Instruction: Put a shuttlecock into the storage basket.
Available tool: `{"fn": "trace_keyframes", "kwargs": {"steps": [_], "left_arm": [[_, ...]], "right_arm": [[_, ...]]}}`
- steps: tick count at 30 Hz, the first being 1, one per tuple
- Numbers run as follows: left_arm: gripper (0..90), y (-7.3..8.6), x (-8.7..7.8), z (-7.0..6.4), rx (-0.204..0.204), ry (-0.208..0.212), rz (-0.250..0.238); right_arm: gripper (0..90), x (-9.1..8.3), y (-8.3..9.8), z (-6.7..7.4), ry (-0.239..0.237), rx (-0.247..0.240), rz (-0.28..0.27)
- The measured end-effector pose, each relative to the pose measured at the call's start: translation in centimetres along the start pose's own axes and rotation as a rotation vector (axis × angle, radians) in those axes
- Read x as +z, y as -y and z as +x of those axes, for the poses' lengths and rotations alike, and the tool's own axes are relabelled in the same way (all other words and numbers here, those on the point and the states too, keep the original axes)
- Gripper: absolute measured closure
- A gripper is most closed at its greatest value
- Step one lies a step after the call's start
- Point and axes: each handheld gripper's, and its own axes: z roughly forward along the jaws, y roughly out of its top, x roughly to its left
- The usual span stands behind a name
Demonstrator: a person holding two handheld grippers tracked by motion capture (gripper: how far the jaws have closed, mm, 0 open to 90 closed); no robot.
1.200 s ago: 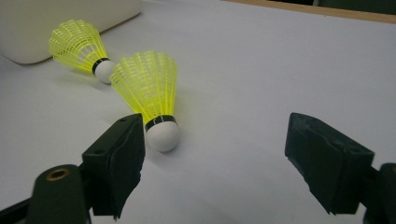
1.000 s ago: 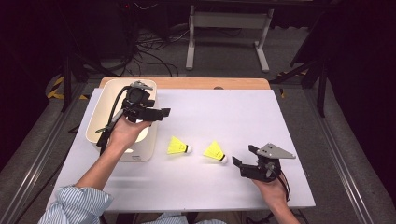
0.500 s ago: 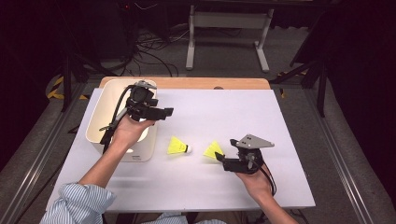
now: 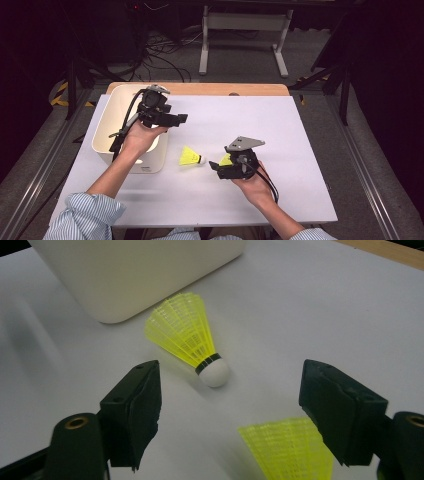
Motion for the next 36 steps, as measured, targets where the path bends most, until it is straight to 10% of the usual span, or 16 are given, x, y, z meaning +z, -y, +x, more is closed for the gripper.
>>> {"fn": "trace_keyframes", "kwargs": {"steps": [36], "left_arm": [[28.4, -0.1, -0.1, 0.7, -0.003, 0.006, -0.004]], "right_arm": [[27.0, 7.8, -3.7, 3.0, -0.033, -0.089, 0.341]]}}
